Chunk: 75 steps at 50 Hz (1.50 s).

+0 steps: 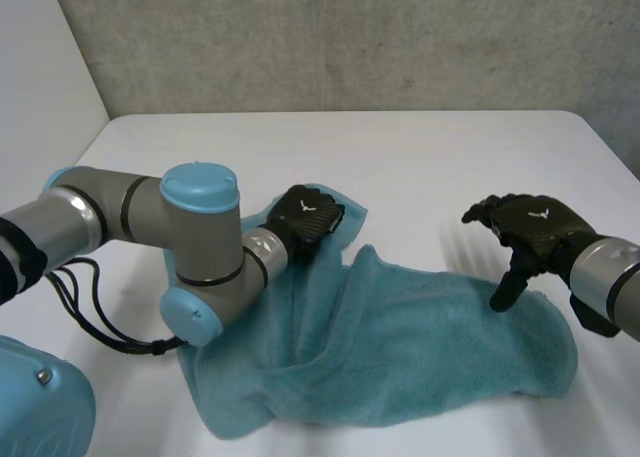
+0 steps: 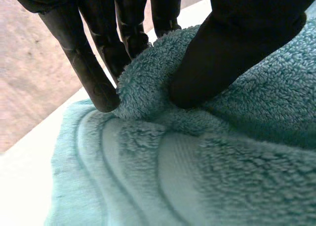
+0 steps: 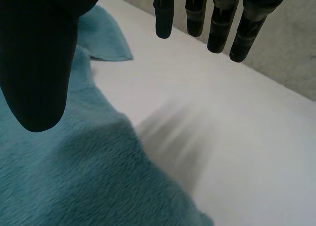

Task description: Fold the laundry

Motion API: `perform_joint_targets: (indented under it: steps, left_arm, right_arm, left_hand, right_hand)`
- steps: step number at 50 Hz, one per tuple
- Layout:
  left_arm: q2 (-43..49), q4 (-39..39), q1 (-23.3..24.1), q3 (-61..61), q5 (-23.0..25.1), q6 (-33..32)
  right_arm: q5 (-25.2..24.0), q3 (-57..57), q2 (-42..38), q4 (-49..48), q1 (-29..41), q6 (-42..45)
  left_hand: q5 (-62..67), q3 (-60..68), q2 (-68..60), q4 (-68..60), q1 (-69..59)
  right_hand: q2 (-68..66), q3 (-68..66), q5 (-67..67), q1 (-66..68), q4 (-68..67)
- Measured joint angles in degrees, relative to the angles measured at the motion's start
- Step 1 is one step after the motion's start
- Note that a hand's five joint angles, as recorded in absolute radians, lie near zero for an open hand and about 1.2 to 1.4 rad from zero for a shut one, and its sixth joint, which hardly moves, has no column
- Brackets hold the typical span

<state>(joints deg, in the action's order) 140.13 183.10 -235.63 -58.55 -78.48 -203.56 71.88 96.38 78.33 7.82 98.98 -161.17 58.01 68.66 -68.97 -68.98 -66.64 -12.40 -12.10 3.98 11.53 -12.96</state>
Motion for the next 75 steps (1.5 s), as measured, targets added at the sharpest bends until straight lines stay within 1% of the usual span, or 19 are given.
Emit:
perform_joint_targets:
  steps: [12,17,24,30,33,34,36,40,41,43,44,45,46,48,52,57,60,68,75]
  left_arm:
    - [-17.62,8.09,0.56,-13.76,-3.11,-7.28]
    - [-27.50,11.20,0.87,-20.44,-3.15,-7.99]
    - [-37.58,11.49,0.95,-25.62,-2.98,-11.45]
    - [-40.76,11.60,0.63,-26.86,-2.87,-15.60]
    - [-41.26,12.04,0.36,-26.65,-2.79,-16.89]
    - [-41.31,12.37,0.16,-26.30,-2.78,-17.20]
    - [-40.97,13.29,-0.58,-24.82,-2.71,-17.55]
    - [-38.69,15.32,-2.66,-20.10,-2.71,-17.61]
    - [-36.88,16.46,-3.89,-16.95,-2.72,-17.58]
    - [-36.88,16.46,-3.89,-16.95,-2.72,-17.58]
    - [-33.65,18.28,-5.83,-11.50,-2.83,-17.45]
    - [-33.65,18.28,-5.83,-11.50,-2.83,-17.45]
    - [-31.16,20.80,-7.27,-5.91,-3.22,-17.05]
    - [-29.64,24.16,-8.16,-1.68,-4.13,-16.15]
    - [-29.31,29.37,-8.79,0.90,-6.07,-14.08]
    - [-32.44,34.73,-8.81,-3.50,-8.51,-10.77]
    - [-37.02,35.27,-8.20,-14.72,-9.39,-9.01]
    - [-43.15,33.09,-6.14,-41.68,-9.78,-7.40]
    - [-39.30,30.29,-3.06,-57.60,-11.76,-0.98]
  right_arm:
    - [-0.64,-14.87,-10.54,3.01,1.89,-4.09]
    - [-5.63,-23.80,-18.08,8.38,4.40,-7.52]
    - [-17.80,-35.32,-29.50,18.81,7.28,-10.07]
    - [-20.38,-41.88,-35.07,22.11,9.10,-10.69]
    - [-19.49,-45.37,-36.87,22.11,9.66,-11.21]
    - [-17.78,-48.35,-37.51,21.26,9.84,-11.84]
    - [-13.69,-53.30,-37.84,18.77,9.91,-12.86]
    - [-6.56,-60.42,-36.79,13.84,9.77,-14.05]
    - [-3.07,-63.45,-35.05,10.63,9.69,-14.44]
    - [-3.07,-63.45,-35.05,10.63,9.69,-14.44]
    - [1.68,-66.61,-30.98,4.57,9.63,-14.84]
    - [1.68,-66.61,-30.98,4.57,9.63,-14.84]
    - [4.22,-66.51,-25.93,-1.76,9.62,-14.91]
    - [5.25,-63.94,-21.27,-7.34,9.60,-14.85]
    - [5.49,-56.23,-13.06,-15.99,9.48,-14.70]
    - [4.26,-42.64,-4.29,-23.36,9.58,-14.22]
    - [3.31,-31.61,-0.89,-24.37,9.83,-12.61]
    - [3.40,-13.77,-1.63,-19.71,10.06,-5.54]
    - [4.21,-5.51,-11.44,-17.21,10.62,-0.19]
  left_hand:
    - [0.39,0.79,-0.74,-0.71,-0.33]
    - [0.39,0.82,-0.76,-0.73,-0.33]
    - [0.39,0.82,-0.76,-0.74,-0.33]
    - [0.39,0.87,-0.77,-0.74,-0.33]
    - [0.39,0.87,-0.77,-0.74,-0.33]
    - [0.39,0.87,-0.78,-0.74,-0.33]
    - [0.39,0.87,-0.78,-0.74,-0.33]
    - [0.39,0.91,-0.79,-0.75,-0.33]
    - [0.39,0.92,-0.80,-0.75,-0.33]
    - [0.39,0.92,-0.80,-0.75,-0.33]
    - [0.39,0.93,-0.81,-0.76,-0.33]
    - [0.39,0.93,-0.81,-0.76,-0.33]
    - [0.39,0.93,-0.82,-0.77,-0.33]
    - [0.39,0.93,-0.82,-0.76,-0.33]
    - [0.83,0.93,-0.82,-0.76,-0.33]
    - [0.91,0.93,-0.82,-0.76,-0.84]
    - [1.23,0.93,-0.82,-0.77,-1.16]
    - [1.23,0.94,-0.83,-0.78,-1.31]
    - [1.19,0.95,-0.83,-0.77,-1.34]
  right_hand:
    - [0.00,0.00,0.00,0.00,0.00]
    - [0.00,0.00,0.00,0.00,0.00]
    - [0.00,0.00,0.00,-0.01,0.00]
    - [-0.16,-0.18,0.16,0.28,-0.18]
    - [-0.16,-0.18,0.16,0.28,-0.18]
    - [-37.79,-37.46,33.66,33.26,-36.77]
    - [-52.19,-51.81,47.24,43.48,-51.19]
    - [-55.03,-55.45,50.70,44.24,-55.00]
    - [-55.03,-55.46,50.72,44.29,-55.08]
    - [-55.03,-55.46,50.72,44.29,-55.08]
    - [-55.03,-55.46,50.72,44.29,-55.08]
    - [-55.03,-55.46,50.72,44.29,-55.08]
    - [-55.03,-55.46,50.83,44.29,-55.08]
    - [-55.03,-55.46,50.84,44.29,-55.08]
    - [-55.03,-55.46,50.84,44.29,-55.09]
    - [-55.03,-55.79,50.84,44.29,-55.33]
    - [-55.03,-55.79,50.87,44.29,-55.33]
    - [-55.03,-55.79,51.66,44.36,-55.34]
    - [-55.03,-55.80,51.92,44.41,-55.34]
